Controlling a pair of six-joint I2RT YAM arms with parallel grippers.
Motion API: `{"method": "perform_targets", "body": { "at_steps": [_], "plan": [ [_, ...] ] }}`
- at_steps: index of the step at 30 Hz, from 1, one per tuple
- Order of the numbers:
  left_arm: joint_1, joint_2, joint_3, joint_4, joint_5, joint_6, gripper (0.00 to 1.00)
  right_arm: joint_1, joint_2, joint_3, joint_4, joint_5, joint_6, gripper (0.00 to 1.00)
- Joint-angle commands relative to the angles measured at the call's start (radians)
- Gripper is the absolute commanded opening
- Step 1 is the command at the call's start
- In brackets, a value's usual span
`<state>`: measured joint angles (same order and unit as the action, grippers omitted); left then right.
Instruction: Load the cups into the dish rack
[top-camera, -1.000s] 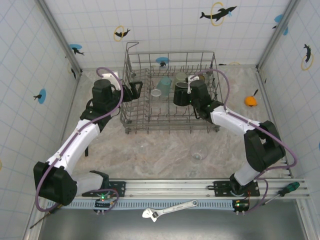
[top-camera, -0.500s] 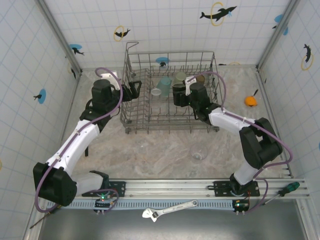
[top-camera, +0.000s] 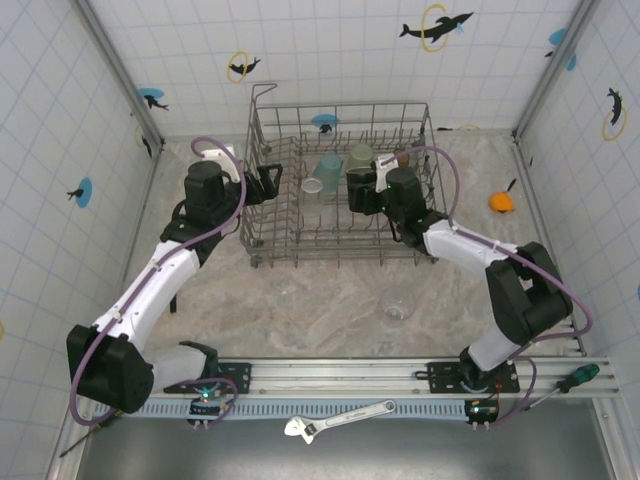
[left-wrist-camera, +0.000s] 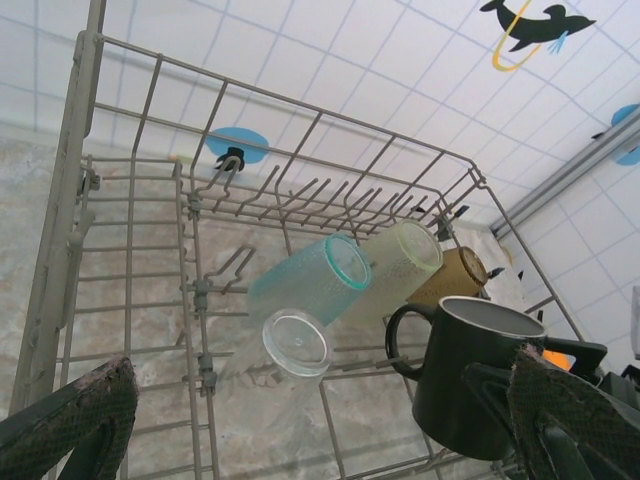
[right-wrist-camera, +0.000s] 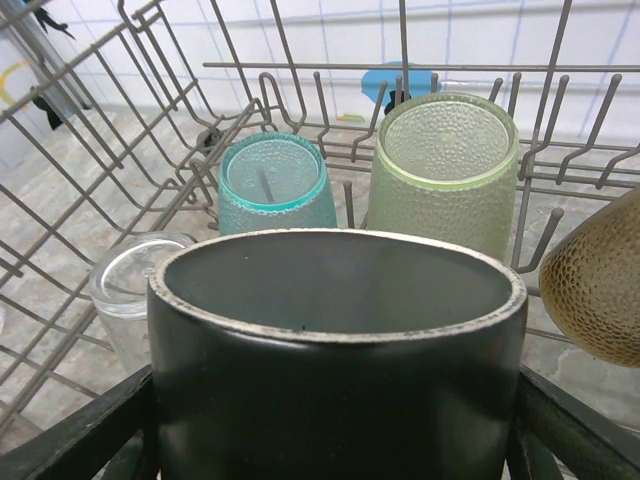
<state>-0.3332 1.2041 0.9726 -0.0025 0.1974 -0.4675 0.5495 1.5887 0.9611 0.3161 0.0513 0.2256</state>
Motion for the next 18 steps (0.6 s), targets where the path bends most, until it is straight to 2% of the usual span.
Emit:
{"method": "perform_targets", "body": {
  "at_steps": [1,6,18],
  "plan": [
    [0.001,-0.017,-0.005,0.009,0.017,0.013,0.97,0.006,-0.096,0.011,0.125,-0.072,0.044,0.0],
    [0.001,-0.015,-0.004,0.009,0.048,0.007,0.97,-0.009,-0.121,0.015,0.124,-0.1,0.075,0.0],
    [0.0,0.116,0.184,-0.011,0.211,-0.042,0.98,-0.094,-0.111,0.003,0.224,-0.254,0.176,0.0]
  ]
}}
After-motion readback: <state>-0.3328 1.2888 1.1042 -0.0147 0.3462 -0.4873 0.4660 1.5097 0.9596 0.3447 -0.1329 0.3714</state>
